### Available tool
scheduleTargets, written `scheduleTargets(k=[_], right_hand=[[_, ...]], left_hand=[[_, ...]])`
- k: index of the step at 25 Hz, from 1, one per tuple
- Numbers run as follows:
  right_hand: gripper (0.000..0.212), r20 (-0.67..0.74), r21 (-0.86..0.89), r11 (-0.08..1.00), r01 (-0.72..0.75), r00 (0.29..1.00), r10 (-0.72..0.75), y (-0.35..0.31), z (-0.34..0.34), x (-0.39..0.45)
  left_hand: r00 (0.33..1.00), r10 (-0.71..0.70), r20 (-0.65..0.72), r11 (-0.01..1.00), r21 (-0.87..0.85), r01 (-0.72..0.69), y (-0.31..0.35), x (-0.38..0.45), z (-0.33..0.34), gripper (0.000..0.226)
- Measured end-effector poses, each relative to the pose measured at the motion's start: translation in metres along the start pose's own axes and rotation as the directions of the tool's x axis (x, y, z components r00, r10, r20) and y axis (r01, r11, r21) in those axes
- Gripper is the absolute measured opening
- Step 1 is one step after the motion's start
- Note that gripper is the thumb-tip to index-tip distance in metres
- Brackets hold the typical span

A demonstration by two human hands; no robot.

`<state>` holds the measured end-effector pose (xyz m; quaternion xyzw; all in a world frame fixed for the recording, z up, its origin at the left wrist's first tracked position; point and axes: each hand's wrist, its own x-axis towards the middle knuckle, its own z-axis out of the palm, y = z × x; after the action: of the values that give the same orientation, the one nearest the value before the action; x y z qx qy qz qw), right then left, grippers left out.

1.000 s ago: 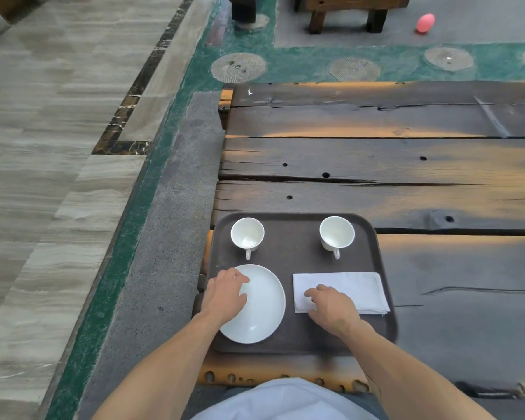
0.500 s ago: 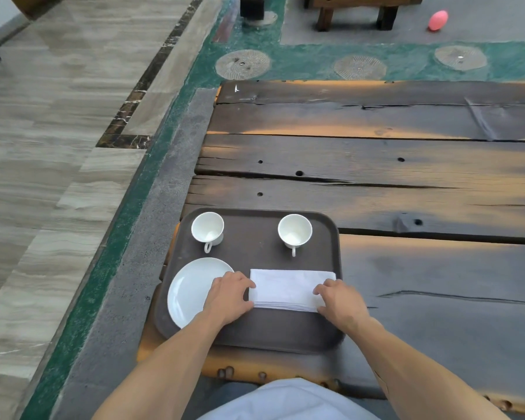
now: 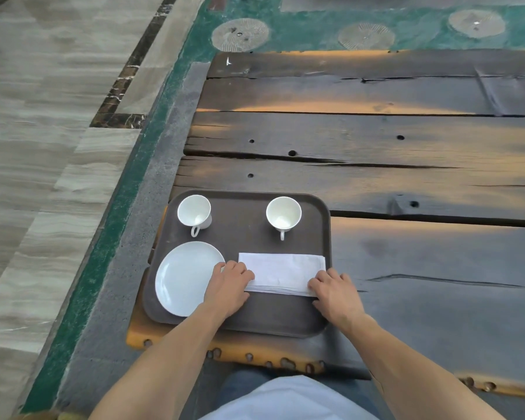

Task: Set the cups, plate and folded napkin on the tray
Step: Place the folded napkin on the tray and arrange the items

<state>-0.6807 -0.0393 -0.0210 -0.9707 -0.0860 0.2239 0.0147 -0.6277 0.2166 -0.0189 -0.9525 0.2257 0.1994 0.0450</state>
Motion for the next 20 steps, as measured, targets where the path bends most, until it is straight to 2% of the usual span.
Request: scheduleTargets(k=[8, 14, 20], right_hand=[[0.024, -0.025, -0.007, 0.999, -0.048, 0.999, 0.048, -0.013, 0.004, 0.006], [0.027, -0.037, 0.004, 0.996, -0.094, 0.995, 0.094, -0.017, 0.007, 0.01], [0.029, -0.049, 0.012, 0.992, -0.128, 0.99, 0.129, -0.022, 0.009, 0.012]], left_hand=[[0.997, 0.073, -0.001, 0.995, 0.061, -0.073, -0.008, 0.008, 0.004, 0.029], [0.979, 0.202, 0.027, 0.967, 0.155, -0.204, -0.013, 0.015, 0.003, 0.023], [0.973, 0.229, -0.023, 0.964, 0.14, -0.224, -0.014, 0.015, 0.006, 0.021]])
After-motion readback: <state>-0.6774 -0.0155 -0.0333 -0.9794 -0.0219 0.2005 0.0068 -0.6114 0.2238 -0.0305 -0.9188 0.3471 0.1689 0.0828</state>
